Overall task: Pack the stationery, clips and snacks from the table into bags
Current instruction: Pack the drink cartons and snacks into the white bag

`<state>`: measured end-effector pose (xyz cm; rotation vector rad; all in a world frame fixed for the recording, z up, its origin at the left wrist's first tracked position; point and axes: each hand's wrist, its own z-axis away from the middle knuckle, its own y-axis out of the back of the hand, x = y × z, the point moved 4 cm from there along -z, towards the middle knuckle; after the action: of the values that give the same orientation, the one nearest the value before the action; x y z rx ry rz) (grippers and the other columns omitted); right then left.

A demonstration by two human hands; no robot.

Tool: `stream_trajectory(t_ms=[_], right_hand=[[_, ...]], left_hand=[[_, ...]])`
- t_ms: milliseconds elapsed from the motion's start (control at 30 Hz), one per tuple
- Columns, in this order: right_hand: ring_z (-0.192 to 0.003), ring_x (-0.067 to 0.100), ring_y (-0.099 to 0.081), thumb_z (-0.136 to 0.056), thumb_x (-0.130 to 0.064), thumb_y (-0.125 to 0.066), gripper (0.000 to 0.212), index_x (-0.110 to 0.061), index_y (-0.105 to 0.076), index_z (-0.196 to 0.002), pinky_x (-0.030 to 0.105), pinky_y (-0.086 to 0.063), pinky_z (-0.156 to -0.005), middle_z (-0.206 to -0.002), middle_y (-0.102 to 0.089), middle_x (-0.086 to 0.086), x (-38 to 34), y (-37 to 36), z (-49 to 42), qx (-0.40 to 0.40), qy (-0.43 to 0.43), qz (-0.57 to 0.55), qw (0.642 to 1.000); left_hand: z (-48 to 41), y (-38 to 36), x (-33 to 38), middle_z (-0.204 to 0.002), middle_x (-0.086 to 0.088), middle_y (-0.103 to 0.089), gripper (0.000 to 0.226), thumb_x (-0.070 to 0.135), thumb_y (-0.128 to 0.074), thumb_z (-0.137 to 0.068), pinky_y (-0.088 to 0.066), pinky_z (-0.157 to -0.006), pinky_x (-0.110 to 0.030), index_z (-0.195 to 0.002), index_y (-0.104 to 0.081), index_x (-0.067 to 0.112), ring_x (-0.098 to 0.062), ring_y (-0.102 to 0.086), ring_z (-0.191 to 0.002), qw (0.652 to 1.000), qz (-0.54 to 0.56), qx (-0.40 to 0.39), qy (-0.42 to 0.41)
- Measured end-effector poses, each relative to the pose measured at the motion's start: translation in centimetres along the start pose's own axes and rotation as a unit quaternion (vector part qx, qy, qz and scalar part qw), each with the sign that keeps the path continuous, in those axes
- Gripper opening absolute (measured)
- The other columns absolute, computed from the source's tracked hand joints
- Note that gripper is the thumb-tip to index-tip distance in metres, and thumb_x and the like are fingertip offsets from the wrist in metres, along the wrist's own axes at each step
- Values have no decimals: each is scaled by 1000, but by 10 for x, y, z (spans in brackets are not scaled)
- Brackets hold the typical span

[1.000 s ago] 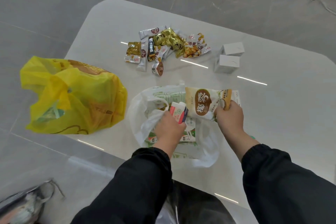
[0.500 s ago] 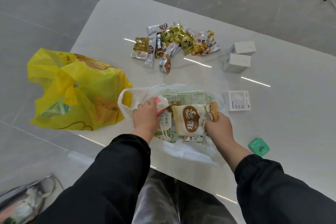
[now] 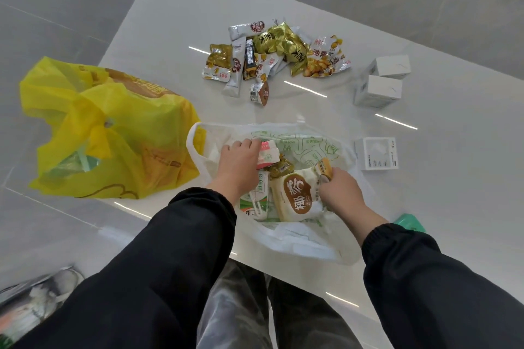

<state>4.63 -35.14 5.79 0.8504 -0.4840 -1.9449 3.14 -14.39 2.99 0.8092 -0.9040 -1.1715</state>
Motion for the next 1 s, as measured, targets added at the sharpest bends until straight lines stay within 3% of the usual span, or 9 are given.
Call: stream_trajectory(t_ms=[133,300,467,567,667,733,800,867,1000], right_hand=[[-76,22,-54,-95,-19,-44,9,-14,-50,-91,29,-41,-63,-77,-51,0,-15,-6,-8,-70,24,120,990],[-74,23,-52,-97,-20,-44,6,-16,-47,-93,28,-37,-55,-73,-47,-3,-30,-19,-10,-98,144,206,963],[-96,22,-54,-93,-28,-55,25,-10,-58,-110,31,-44,-82,-104,-59,5,-30,14,-11,131,227,160,952],[-122,29,-41,-84,-34,-67,63,-10,-41,-137,39,-36,-100,-133,-45,13,-5,37,-27,164,119,202,958],[-129,33,-40,-79,-31,-73,87,-7,-23,-146,40,-38,-101,-143,-40,14,19,34,-45,-3,-35,69,997],[-115,30,-52,-85,-19,-67,56,-1,-43,-133,32,-43,-85,-131,-52,16,24,31,-49,-61,-59,20,996],[-92,29,-57,-90,-14,-57,19,1,-59,-102,30,-42,-72,-108,-62,17,25,39,-51,-15,-39,27,999],[-79,28,-55,-91,-11,-54,16,3,-62,-88,28,-39,-65,-86,-61,13,23,51,-47,41,-17,-3,999],[-58,18,-42,-79,3,-47,14,2,-58,-71,26,-29,-49,-61,-48,5,15,75,-27,139,35,-51,988]], left_hand=[[-4,-1,2,-138,-1,-44,63,14,-56,-82,-12,-115,-54,-140,-31,22,-25,-38,-130,999,-21,-9,-43],[-5,-3,-1,-146,-1,-35,68,16,-53,-85,-8,-115,-57,-145,-22,23,-25,-28,-137,997,-27,-42,-51],[3,0,17,-156,-5,-17,68,32,-46,-91,-5,-117,-49,-150,-13,21,-24,-8,-145,998,-4,-5,-70],[10,1,45,-157,-2,-21,66,37,-46,-93,-7,-120,-40,-150,-17,20,-21,-12,-145,989,30,2,-142],[12,-6,71,-158,0,-18,70,45,-51,-91,0,-119,-42,-149,-20,22,-21,-8,-146,973,-12,-43,-225],[12,-11,86,-148,1,-39,60,45,-56,-89,-8,-119,-44,-141,-37,21,-23,-25,-141,960,-39,-52,-271],[9,-12,91,-125,0,-57,37,37,-56,-91,-26,-111,-37,-123,-52,18,-22,-48,-123,959,-56,-46,-273],[6,-10,86,-110,0,-62,20,23,-53,-94,-39,-92,-29,-112,-54,16,-20,-56,-103,967,-70,-57,-238],[0,-6,91,-102,-4,-63,24,4,-54,-89,-48,-72,-31,-111,-53,11,-23,-60,-90,977,-78,-81,-183]])
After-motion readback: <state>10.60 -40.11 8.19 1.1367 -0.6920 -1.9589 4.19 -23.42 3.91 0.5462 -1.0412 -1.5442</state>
